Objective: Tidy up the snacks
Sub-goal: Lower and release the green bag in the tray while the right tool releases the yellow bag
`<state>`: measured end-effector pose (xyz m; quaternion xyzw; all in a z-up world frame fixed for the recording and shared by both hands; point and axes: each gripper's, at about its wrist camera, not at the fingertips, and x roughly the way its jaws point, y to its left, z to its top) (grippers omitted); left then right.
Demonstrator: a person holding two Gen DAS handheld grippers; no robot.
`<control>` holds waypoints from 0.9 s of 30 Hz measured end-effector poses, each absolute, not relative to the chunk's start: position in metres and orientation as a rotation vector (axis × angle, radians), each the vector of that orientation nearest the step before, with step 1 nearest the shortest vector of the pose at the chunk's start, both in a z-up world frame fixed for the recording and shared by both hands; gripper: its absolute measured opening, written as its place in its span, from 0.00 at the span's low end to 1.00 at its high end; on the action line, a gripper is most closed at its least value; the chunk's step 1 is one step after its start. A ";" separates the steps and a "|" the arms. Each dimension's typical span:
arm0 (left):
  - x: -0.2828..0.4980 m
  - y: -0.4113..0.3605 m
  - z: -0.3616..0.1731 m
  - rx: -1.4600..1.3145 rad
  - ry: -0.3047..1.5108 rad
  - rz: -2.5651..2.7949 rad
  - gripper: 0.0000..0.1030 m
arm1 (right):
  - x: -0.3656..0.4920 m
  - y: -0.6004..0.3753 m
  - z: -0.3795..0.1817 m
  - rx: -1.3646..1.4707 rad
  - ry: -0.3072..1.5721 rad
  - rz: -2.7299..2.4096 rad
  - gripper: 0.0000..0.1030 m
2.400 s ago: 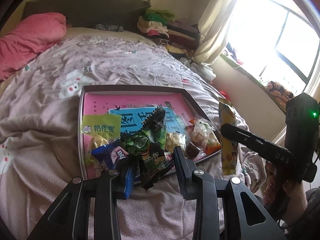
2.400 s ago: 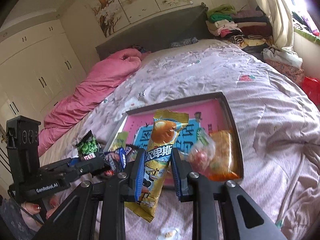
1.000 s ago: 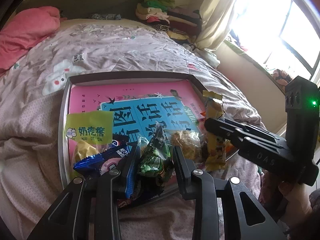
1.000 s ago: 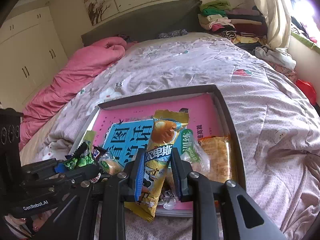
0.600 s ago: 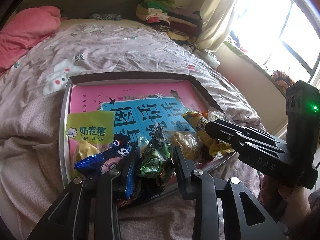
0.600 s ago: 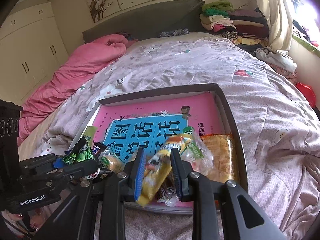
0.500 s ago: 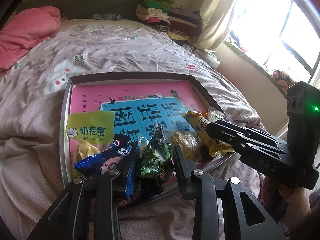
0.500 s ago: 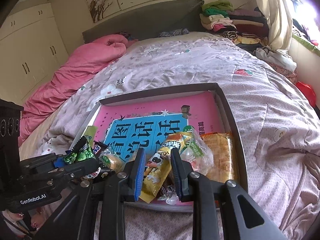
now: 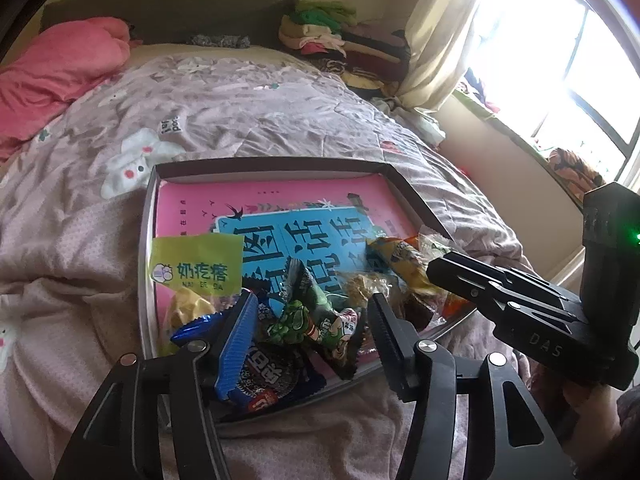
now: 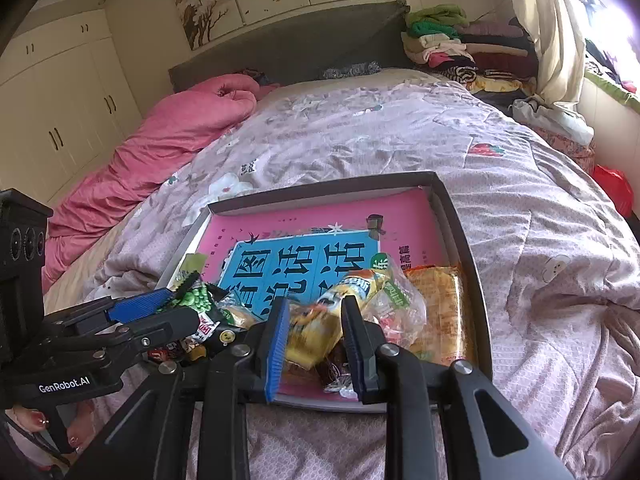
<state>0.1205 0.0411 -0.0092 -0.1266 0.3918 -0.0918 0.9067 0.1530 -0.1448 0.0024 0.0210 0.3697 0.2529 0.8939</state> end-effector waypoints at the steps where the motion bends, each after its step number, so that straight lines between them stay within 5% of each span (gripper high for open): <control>1: 0.120 0.041 -0.008 -0.261 0.807 -0.189 0.60 | 0.152 -0.145 0.003 0.044 0.764 0.525 0.26; 27: 0.108 0.052 0.006 -0.257 0.762 -0.141 0.72 | 0.139 -0.155 0.021 0.045 0.716 0.501 0.42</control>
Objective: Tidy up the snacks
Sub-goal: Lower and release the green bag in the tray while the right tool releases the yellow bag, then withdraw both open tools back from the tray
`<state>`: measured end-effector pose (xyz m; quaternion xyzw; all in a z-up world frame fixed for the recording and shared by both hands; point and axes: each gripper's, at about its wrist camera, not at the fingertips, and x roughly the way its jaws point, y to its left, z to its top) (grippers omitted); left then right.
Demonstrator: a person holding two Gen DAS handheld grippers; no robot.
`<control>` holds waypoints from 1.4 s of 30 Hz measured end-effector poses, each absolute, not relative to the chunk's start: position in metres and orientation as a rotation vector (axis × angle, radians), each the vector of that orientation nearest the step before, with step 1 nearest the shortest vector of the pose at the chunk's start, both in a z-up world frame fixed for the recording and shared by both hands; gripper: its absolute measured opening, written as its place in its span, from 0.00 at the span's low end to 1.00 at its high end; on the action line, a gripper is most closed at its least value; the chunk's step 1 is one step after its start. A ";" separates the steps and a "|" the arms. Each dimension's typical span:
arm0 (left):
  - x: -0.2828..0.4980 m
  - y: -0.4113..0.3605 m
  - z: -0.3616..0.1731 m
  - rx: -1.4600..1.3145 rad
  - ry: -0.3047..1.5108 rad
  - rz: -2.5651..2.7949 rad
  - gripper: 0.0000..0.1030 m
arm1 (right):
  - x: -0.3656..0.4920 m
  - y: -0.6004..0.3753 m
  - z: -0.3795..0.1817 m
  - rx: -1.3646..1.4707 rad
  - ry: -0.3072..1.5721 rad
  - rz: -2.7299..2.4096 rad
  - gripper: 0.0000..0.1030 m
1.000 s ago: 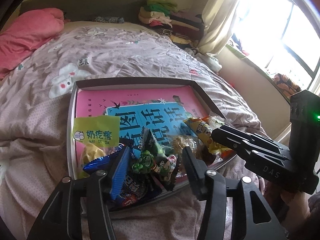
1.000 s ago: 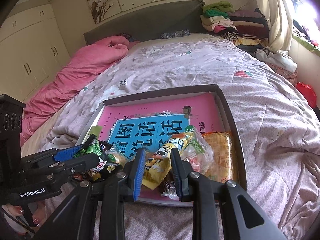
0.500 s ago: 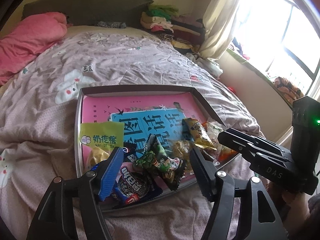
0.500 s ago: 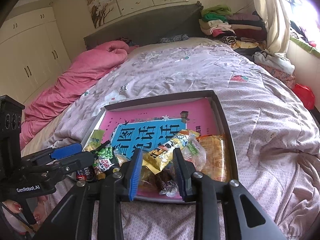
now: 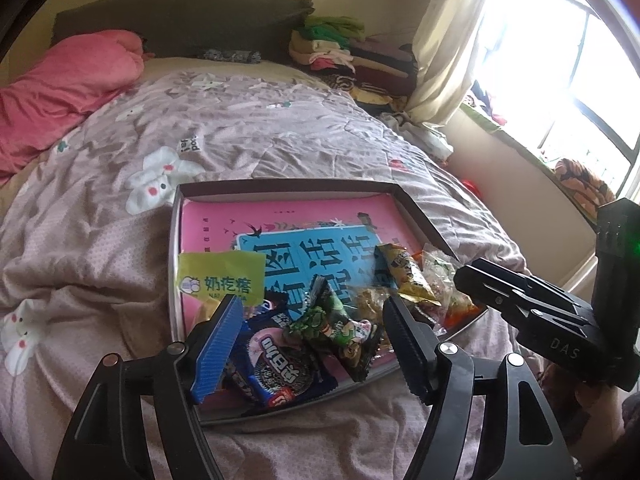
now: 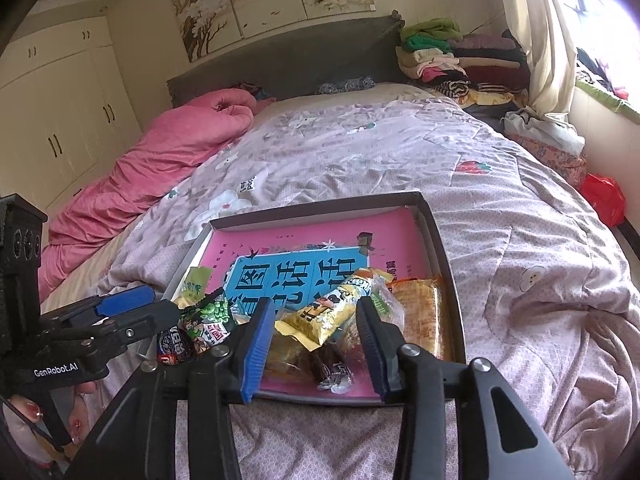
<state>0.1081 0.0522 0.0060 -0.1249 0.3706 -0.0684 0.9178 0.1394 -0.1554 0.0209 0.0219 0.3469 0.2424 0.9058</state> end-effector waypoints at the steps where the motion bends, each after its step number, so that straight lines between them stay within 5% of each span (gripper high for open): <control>1: 0.108 0.053 0.006 -0.255 0.766 -0.134 0.72 | 0.139 -0.155 0.021 0.044 0.717 0.499 0.43; 29: 0.117 0.063 -0.016 -0.215 0.821 -0.074 0.73 | 0.132 -0.152 0.021 0.040 0.715 0.510 0.49; 42: 0.089 0.051 0.009 -0.230 0.790 -0.112 0.76 | 0.115 -0.161 0.028 0.012 0.678 0.489 0.66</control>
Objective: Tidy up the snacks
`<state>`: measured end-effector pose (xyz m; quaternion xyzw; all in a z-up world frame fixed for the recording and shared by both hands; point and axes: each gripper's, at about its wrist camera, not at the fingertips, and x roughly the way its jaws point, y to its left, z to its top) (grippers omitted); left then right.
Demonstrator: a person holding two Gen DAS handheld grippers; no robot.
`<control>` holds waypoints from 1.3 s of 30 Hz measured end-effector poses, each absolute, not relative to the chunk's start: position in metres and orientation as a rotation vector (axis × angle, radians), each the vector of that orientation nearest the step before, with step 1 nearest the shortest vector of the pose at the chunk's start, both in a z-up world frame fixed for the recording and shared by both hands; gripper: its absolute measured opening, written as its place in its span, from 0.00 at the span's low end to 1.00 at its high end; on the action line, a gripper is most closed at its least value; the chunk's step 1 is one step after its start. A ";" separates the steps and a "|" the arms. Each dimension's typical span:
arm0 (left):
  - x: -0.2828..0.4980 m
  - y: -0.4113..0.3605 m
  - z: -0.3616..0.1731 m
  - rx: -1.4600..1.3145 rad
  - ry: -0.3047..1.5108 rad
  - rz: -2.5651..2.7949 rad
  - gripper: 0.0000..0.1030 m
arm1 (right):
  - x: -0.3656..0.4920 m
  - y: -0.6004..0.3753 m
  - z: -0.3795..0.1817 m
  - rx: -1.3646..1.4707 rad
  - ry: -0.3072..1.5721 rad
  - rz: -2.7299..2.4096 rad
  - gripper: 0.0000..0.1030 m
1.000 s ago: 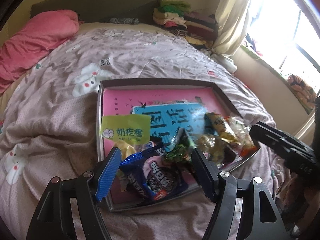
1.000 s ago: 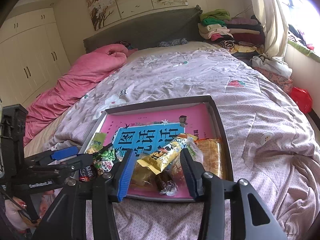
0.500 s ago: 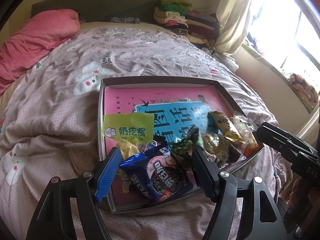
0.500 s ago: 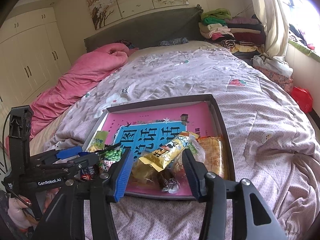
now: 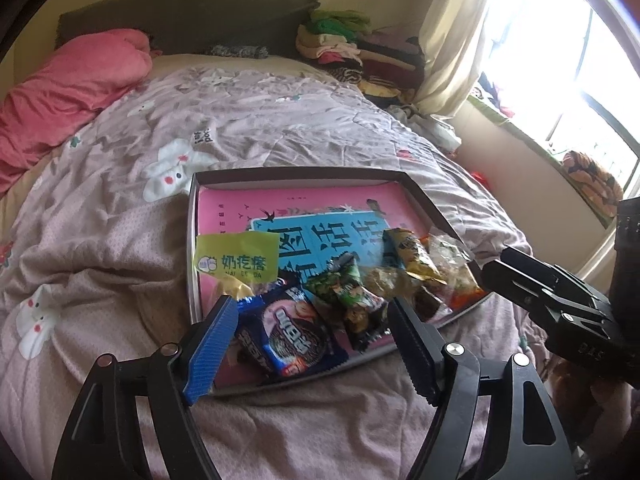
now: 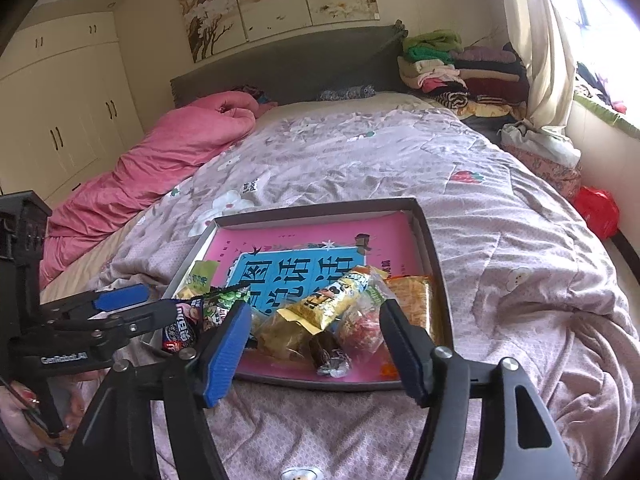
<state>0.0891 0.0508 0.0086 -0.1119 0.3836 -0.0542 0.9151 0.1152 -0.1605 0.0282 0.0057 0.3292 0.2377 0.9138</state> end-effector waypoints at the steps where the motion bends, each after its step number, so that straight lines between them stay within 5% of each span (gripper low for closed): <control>1: 0.086 0.049 0.010 -0.230 0.789 -0.113 0.76 | 0.114 -0.162 0.029 0.012 0.675 0.489 0.68; 19: 0.051 0.027 0.009 -0.223 0.830 -0.024 0.77 | 0.082 -0.175 0.032 0.003 0.678 0.511 0.83; 39: 0.028 0.008 0.001 -0.184 0.867 0.005 0.77 | 0.051 -0.189 0.023 0.013 0.692 0.497 0.90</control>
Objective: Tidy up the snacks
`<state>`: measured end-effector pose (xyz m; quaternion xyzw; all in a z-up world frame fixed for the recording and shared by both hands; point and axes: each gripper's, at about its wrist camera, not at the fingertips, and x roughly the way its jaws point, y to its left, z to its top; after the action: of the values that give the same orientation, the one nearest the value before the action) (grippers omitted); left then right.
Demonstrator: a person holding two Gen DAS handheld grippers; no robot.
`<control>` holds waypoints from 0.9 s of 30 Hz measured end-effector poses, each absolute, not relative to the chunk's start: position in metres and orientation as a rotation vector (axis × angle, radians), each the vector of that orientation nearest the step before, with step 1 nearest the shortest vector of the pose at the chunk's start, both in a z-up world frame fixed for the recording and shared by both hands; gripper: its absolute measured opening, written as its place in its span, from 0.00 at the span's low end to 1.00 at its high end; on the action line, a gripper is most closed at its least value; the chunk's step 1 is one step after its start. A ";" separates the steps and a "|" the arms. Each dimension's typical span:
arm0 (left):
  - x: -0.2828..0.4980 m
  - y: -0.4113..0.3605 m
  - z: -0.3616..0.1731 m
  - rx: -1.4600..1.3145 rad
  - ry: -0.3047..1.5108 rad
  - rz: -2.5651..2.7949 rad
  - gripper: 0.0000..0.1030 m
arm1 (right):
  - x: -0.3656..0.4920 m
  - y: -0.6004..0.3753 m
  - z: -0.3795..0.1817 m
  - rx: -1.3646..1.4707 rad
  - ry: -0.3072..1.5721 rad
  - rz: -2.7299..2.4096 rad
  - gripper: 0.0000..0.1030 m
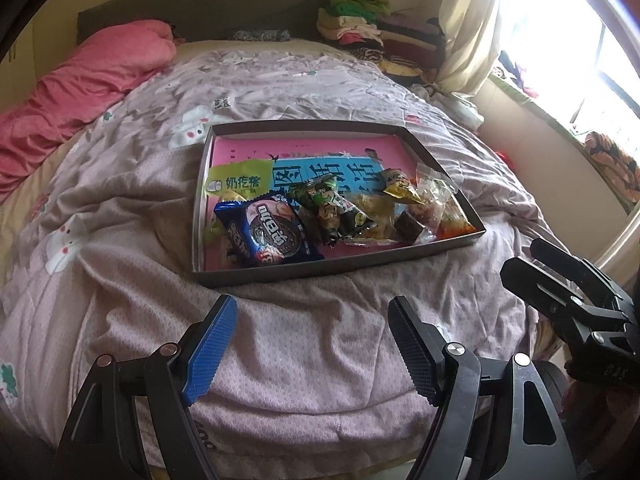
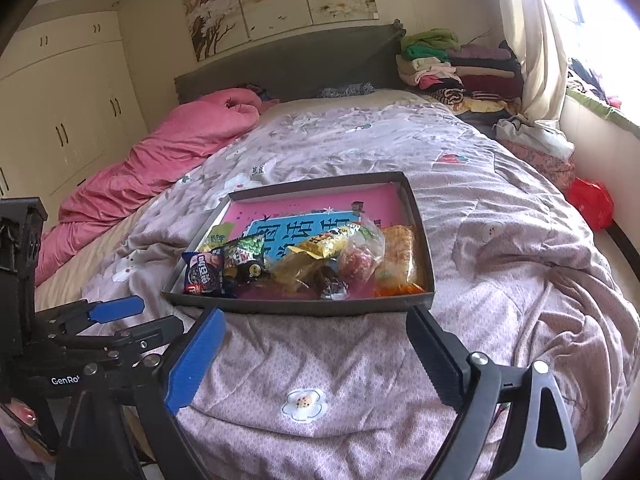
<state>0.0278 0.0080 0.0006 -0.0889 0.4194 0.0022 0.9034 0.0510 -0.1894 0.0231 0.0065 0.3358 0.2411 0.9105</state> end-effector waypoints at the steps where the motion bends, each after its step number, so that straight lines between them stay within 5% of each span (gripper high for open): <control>1: 0.027 0.007 0.001 -0.180 0.867 0.007 0.77 | 0.050 -0.189 0.023 0.013 0.693 0.497 0.90; 27: 0.007 -0.004 -0.002 -0.150 0.876 0.022 0.77 | 0.025 -0.186 0.011 -0.026 0.715 0.481 0.96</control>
<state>0.0074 -0.0037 -0.0022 -0.0724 0.4239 0.0108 0.9027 0.0252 -0.1863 0.0106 -0.0127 0.3466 0.2329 0.9085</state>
